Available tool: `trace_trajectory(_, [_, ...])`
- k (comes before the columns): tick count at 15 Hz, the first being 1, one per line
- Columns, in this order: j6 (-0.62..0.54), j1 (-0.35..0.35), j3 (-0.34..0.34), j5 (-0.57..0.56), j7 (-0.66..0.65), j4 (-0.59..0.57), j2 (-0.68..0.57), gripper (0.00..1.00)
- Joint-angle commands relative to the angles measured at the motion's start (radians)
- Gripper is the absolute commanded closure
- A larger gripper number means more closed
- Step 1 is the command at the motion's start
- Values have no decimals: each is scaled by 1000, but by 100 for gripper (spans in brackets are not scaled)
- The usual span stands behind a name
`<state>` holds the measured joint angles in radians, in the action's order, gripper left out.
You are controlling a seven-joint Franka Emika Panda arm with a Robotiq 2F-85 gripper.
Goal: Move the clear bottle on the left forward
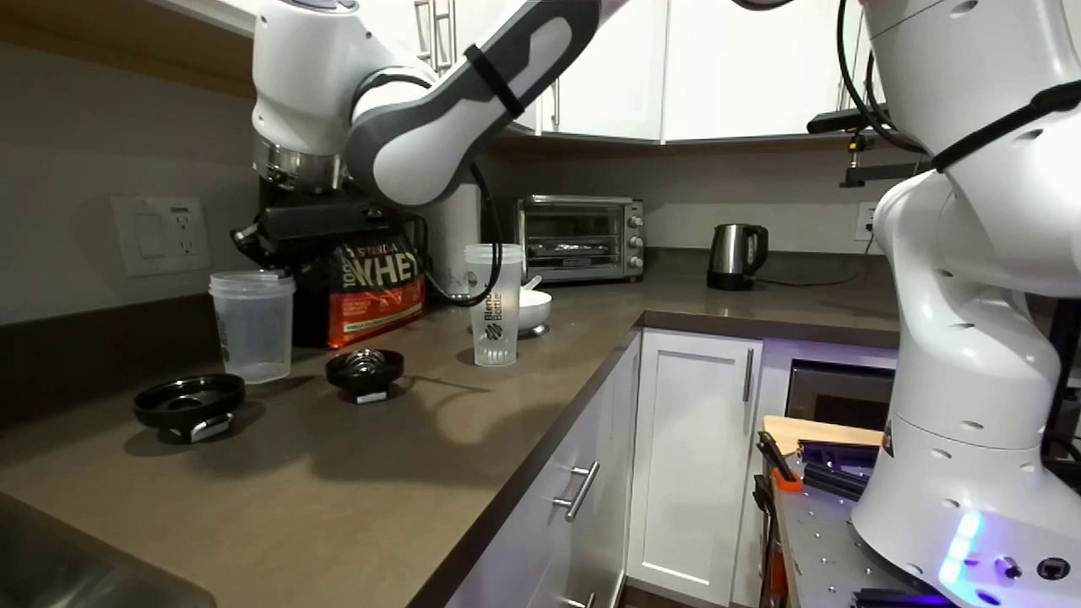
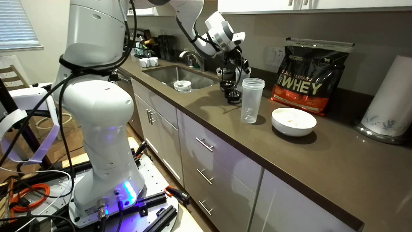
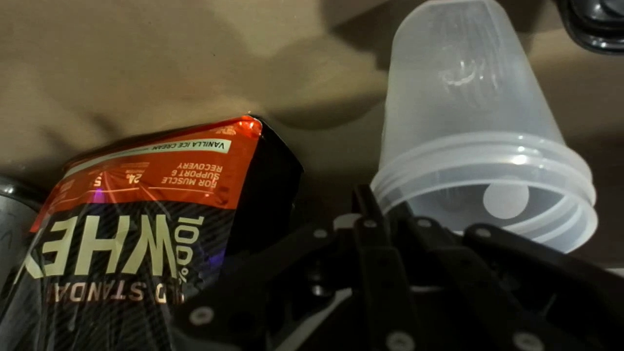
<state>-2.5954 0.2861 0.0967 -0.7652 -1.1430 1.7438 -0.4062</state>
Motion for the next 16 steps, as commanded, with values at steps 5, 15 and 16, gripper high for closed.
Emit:
trace_trajectory(5, [-2,8,-16,-73,-38,109,131,96])
trace_trajectory(15, [29,-27,-100,-113,-20,309,346,96])
trace_trajectory(16, [32,-32,-110,-107,-14,329,367,96])
